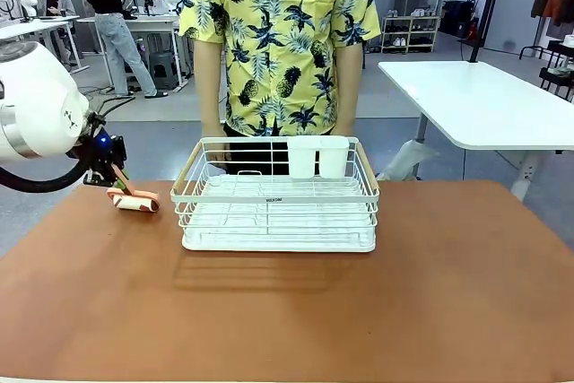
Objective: Clean the table.
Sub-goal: Place the Lint Roller down when the Dish drying rack is positioned in the middle of the table.
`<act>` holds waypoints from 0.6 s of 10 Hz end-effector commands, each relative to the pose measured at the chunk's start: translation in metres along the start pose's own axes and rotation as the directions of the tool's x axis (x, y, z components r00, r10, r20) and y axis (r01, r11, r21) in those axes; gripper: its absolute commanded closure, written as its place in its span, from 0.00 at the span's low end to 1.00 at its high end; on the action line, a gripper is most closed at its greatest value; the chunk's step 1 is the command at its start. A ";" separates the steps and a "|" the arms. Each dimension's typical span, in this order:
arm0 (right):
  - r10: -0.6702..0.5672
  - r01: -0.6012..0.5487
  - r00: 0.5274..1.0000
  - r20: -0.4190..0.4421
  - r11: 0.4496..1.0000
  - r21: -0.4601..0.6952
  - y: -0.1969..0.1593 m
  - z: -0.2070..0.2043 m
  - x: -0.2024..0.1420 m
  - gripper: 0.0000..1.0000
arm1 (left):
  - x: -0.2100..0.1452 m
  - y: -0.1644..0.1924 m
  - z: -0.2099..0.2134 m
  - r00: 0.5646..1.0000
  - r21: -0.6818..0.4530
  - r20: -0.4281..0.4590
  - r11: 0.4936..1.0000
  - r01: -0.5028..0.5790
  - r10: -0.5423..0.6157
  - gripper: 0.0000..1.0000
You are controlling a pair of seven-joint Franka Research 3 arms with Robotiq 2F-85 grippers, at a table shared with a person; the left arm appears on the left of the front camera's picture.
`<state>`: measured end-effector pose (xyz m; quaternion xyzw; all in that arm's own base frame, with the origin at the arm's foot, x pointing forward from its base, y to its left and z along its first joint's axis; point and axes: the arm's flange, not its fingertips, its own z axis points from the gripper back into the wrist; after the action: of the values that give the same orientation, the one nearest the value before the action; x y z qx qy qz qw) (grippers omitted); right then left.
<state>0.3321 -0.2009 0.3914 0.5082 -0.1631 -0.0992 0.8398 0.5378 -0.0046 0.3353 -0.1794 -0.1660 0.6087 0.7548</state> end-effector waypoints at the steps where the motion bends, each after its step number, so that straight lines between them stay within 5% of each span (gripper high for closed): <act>1: 0.003 -0.003 1.000 0.010 1.000 0.019 0.003 0.000 -0.002 0.00 | -0.002 0.000 0.001 0.999 -0.023 0.032 0.999 -0.033 0.034 0.79; 2: 0.003 -0.003 1.000 0.010 1.000 0.019 0.003 0.000 -0.002 0.00 | -0.003 0.001 0.003 0.999 -0.014 0.034 1.000 -0.021 0.022 0.65; 3: 0.003 -0.003 1.000 0.010 1.000 0.019 0.003 0.000 -0.002 0.00 | -0.004 0.002 0.005 0.998 -0.018 0.052 0.999 -0.029 0.030 0.25; 5: 0.003 -0.003 1.000 0.010 1.000 0.019 0.003 0.000 -0.002 0.00 | -0.006 0.004 0.015 0.998 0.010 0.060 0.999 -0.036 0.035 0.00; 6: 0.003 -0.003 1.000 0.010 1.000 0.019 0.003 0.000 -0.002 0.00 | -0.008 0.005 0.019 0.996 0.054 0.054 0.996 -0.067 0.064 0.00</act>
<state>0.3321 -0.2009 0.3914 0.5082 -0.1631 -0.0992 0.8398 0.5321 0.0023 0.3388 -0.1662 -0.1730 0.6258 0.7422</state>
